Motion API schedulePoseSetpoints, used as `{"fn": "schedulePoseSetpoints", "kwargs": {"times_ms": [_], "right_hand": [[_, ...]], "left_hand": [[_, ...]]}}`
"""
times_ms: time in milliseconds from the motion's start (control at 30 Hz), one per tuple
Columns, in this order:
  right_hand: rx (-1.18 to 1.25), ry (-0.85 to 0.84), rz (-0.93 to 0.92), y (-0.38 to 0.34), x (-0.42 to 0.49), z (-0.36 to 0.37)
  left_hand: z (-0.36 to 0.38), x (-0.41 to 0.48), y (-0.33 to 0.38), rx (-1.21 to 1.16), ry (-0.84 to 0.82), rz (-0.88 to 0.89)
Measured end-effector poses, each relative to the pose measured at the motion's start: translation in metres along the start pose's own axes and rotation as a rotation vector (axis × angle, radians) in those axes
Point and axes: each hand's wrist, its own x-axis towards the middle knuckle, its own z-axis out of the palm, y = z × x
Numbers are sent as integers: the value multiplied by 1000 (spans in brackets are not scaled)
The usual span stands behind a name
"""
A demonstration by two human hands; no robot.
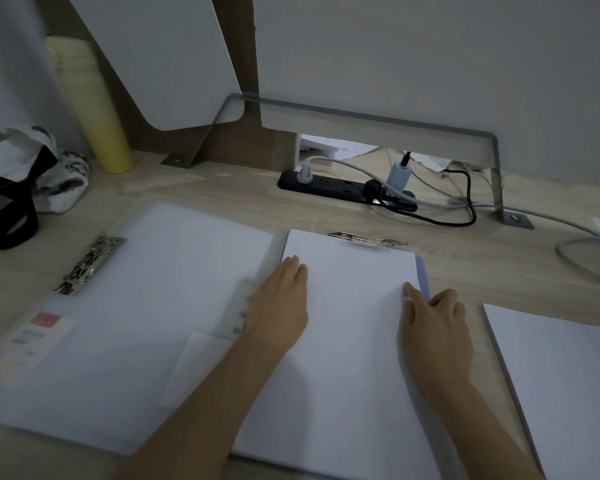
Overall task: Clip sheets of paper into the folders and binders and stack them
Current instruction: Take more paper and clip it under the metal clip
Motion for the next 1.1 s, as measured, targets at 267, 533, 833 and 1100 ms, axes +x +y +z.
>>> {"fn": "schedulePoseSetpoints", "kwargs": {"times_ms": [267, 533, 833, 1100], "right_hand": [[226, -182, 59, -3, 43, -13], [1287, -337, 567, -32, 105, -17], [613, -366, -111, -71, 100, 2], [239, -235, -424, -73, 76, 35]], "left_hand": [[9, -8, 3, 46, -251, -65], [7, -10, 4, -6, -218, -58], [11, -11, 5, 40, -148, -36], [15, -10, 4, 26, -153, -79]]}}
